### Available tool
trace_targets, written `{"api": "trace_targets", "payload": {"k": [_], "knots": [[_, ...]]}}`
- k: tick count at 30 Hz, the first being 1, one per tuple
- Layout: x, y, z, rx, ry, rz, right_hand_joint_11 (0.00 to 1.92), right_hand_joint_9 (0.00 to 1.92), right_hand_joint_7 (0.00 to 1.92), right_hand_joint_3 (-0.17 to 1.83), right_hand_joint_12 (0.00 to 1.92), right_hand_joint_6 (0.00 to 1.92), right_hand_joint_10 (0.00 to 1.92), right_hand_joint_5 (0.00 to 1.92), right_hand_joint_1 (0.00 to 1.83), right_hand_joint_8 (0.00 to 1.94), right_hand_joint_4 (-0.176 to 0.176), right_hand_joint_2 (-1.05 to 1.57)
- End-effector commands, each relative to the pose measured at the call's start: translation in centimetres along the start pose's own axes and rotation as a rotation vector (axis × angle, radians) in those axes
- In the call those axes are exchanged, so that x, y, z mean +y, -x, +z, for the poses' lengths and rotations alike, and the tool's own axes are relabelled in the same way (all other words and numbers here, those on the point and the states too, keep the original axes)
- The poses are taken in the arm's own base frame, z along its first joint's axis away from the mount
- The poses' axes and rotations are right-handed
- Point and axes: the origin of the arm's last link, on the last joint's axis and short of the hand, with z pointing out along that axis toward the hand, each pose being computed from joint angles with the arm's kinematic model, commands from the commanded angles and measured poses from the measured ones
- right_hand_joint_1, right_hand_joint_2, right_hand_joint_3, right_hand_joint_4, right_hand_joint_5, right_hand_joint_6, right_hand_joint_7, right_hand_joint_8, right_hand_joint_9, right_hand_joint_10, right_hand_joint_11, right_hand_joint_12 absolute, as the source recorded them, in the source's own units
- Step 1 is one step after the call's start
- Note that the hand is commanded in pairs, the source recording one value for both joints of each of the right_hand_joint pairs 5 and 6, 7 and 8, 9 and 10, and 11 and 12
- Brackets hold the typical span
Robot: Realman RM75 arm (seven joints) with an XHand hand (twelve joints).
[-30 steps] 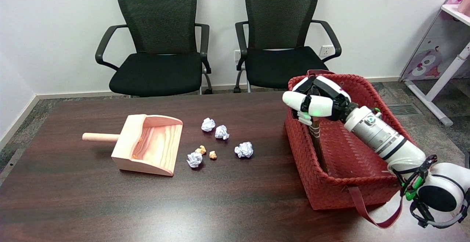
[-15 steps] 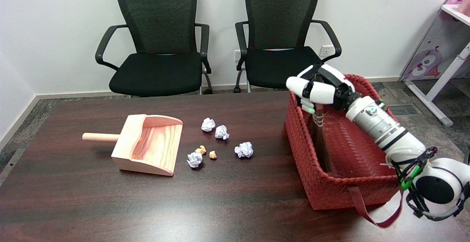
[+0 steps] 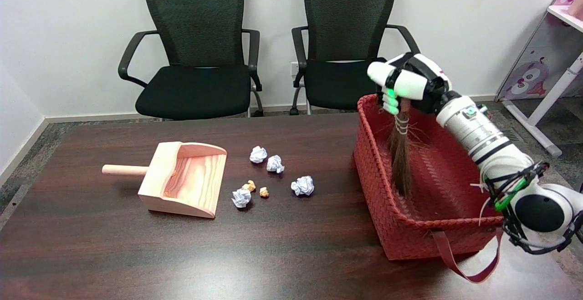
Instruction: Pick up the broom by its handle.
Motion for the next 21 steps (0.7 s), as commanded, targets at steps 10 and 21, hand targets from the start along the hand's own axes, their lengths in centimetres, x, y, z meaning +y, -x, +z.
{"api": "trace_targets", "payload": {"k": [10, 21], "knots": [[-9.2, -1.9, 2.6, 0.214, -0.126, 0.128, 1.92, 1.92, 1.92, 1.44, 1.92, 1.92, 1.92, 1.92, 1.06, 1.92, 0.070, 1.57], [-14.1, -2.8, 3.6, 0.209, -0.294, 0.065, 1.92, 1.92, 1.92, 1.48, 1.92, 1.92, 1.92, 1.92, 1.05, 1.92, 0.070, 1.57]]}}
